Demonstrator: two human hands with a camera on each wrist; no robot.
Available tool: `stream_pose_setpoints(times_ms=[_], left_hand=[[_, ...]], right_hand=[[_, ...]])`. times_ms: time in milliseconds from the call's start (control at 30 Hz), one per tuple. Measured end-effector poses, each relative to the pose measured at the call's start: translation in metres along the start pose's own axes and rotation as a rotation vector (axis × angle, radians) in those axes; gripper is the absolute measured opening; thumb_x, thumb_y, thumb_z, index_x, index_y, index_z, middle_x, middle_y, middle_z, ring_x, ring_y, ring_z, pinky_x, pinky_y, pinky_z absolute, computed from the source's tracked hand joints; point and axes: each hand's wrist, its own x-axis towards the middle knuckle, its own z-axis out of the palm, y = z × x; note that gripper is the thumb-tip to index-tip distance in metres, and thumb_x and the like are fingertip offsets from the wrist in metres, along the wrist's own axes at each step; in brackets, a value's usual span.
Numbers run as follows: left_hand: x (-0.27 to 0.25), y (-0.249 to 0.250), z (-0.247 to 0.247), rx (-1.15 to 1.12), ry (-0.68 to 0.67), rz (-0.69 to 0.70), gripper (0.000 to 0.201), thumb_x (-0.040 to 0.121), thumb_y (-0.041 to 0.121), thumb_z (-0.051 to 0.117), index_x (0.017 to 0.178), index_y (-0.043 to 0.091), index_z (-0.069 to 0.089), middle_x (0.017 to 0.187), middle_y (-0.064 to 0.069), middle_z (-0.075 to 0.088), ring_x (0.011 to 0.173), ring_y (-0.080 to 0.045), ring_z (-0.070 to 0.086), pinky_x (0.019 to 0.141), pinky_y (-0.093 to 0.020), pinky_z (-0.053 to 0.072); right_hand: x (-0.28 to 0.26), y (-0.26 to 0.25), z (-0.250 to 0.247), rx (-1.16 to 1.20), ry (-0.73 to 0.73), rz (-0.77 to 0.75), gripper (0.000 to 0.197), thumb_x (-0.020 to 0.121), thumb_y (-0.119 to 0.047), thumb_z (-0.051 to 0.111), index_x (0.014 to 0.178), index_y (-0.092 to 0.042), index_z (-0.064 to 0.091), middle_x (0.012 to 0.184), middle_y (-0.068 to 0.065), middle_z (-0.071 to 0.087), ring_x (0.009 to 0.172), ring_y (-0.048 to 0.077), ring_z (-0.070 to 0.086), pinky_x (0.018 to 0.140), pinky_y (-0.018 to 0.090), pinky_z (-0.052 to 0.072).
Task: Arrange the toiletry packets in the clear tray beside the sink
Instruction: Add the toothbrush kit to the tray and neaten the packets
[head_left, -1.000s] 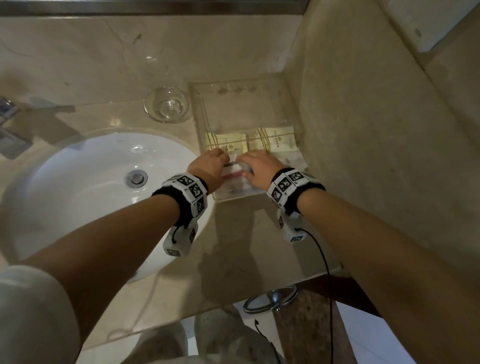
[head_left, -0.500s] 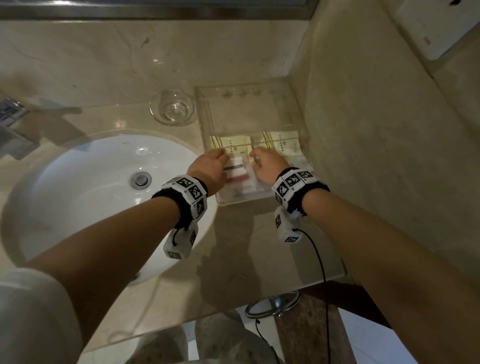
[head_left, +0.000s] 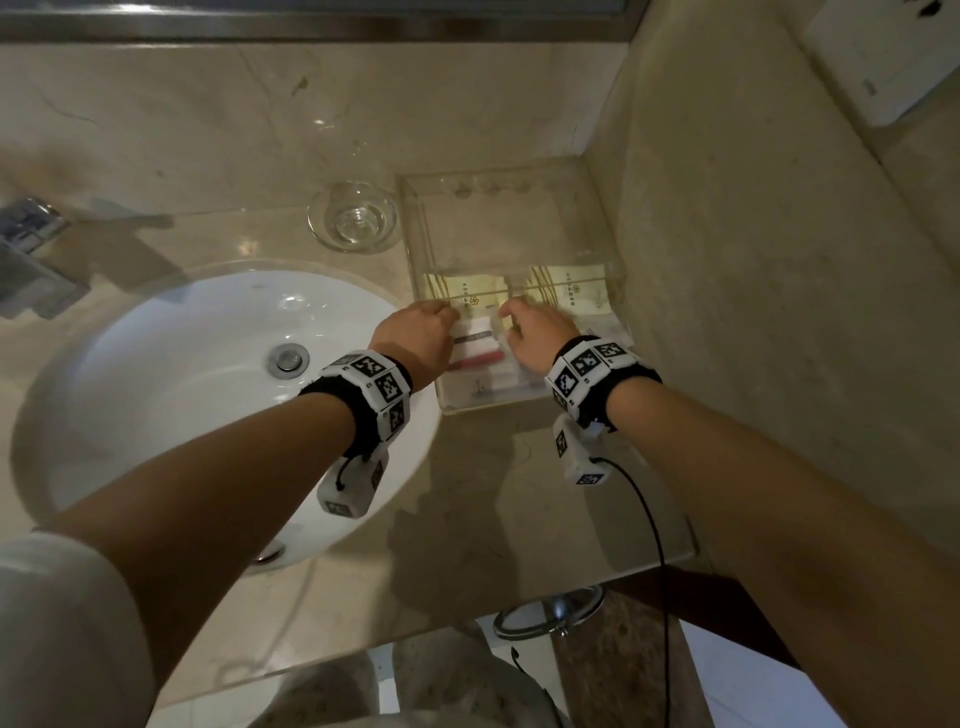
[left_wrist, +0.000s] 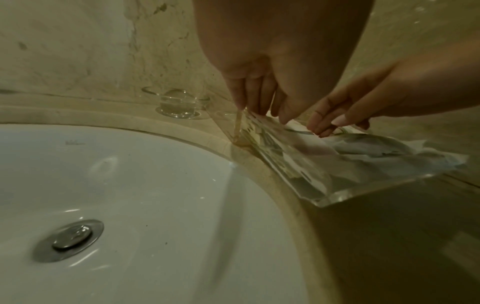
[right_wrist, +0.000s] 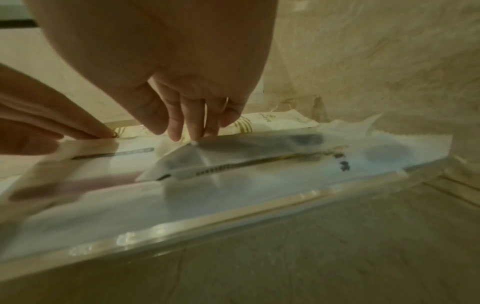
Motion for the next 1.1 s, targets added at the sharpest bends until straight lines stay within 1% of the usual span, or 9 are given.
stream_pose_setpoints(times_ms=[100,200,333,433,567,733,867,1033,1100], left_hand=[[0.002,0.005,-0.003,-0.008,0.024,0.086,0.042,0.092,0.026,0.048,0.13,0.008,0.047,0.138,-0.01,0.048,0.127,-0.027,0.044,0.1,-0.032,0.038],[0.004,0.014,0.002,-0.005,-0.043,0.199,0.055,0.089,0.038,0.054,0.135,0.009,0.045,0.147,-0.012,0.037,0.136,-0.028,0.036,0.111,-0.032,0.028],[0.005,0.028,0.011,0.048,-0.147,0.292,0.048,0.088,0.029,0.057,0.134,0.015,0.048,0.144,-0.009,0.04,0.131,-0.027,0.041,0.106,-0.033,0.034],[0.004,0.034,0.016,0.064,-0.176,0.285,0.048,0.087,0.026,0.059,0.132,0.016,0.048,0.136,-0.009,0.044,0.124,-0.028,0.043,0.1,-0.035,0.039],[0.004,0.036,0.023,0.068,-0.234,0.238,0.053,0.087,0.025,0.06,0.135,0.015,0.041,0.135,-0.01,0.042,0.124,-0.029,0.043,0.098,-0.035,0.038],[0.004,0.037,0.028,0.019,-0.227,0.233,0.058,0.086,0.024,0.062,0.138,0.022,0.038,0.13,-0.011,0.045,0.119,-0.03,0.048,0.095,-0.035,0.042],[0.004,0.038,0.033,0.064,-0.214,0.275,0.054,0.088,0.026,0.059,0.139,0.029,0.042,0.126,-0.011,0.046,0.117,-0.031,0.048,0.097,-0.038,0.043],[0.006,0.042,0.033,0.068,-0.207,0.259,0.046,0.091,0.025,0.054,0.136,0.028,0.046,0.127,-0.009,0.045,0.118,-0.03,0.048,0.1,-0.037,0.043],[0.007,0.041,0.032,0.07,-0.212,0.238,0.045,0.091,0.022,0.053,0.135,0.03,0.046,0.126,-0.008,0.045,0.118,-0.03,0.048,0.099,-0.039,0.043]], right_hand=[[-0.007,0.004,-0.008,-0.011,0.048,-0.031,0.035,0.094,-0.021,0.049,0.129,-0.014,0.049,0.126,0.006,0.058,0.114,0.025,0.055,0.098,0.036,0.044],[-0.017,0.013,-0.015,-0.029,0.04,-0.059,0.036,0.092,-0.028,0.052,0.125,-0.013,0.051,0.125,0.007,0.057,0.116,0.026,0.052,0.098,0.037,0.043],[-0.028,0.029,-0.017,-0.101,-0.019,-0.015,0.029,0.085,-0.03,0.064,0.106,-0.012,0.055,0.111,0.005,0.057,0.106,0.025,0.053,0.086,0.035,0.042],[-0.038,0.038,-0.016,-0.102,-0.077,0.061,0.031,0.08,-0.032,0.07,0.093,-0.016,0.047,0.096,0.002,0.051,0.092,0.024,0.054,0.075,0.033,0.042],[-0.046,0.047,-0.012,-0.173,-0.119,0.104,0.035,0.085,-0.031,0.065,0.106,-0.009,0.048,0.109,0.01,0.055,0.098,0.028,0.056,0.075,0.034,0.041],[-0.043,0.053,-0.006,-0.099,-0.137,0.123,0.03,0.087,-0.029,0.062,0.073,-0.021,0.036,0.091,0.003,0.046,0.082,0.021,0.047,0.072,0.033,0.039],[-0.041,0.052,-0.007,-0.108,-0.162,0.114,0.023,0.088,-0.027,0.061,0.087,-0.014,0.042,0.095,0.005,0.047,0.084,0.021,0.049,0.082,0.035,0.045],[-0.045,0.052,-0.014,-0.099,-0.157,0.11,0.017,0.093,-0.026,0.053,0.081,-0.016,0.047,0.097,0.008,0.054,0.088,0.023,0.054,0.077,0.03,0.042],[-0.047,0.054,-0.015,-0.093,-0.144,0.114,0.011,0.093,-0.024,0.053,0.091,-0.013,0.053,0.101,0.009,0.058,0.093,0.026,0.057,0.08,0.031,0.045]])
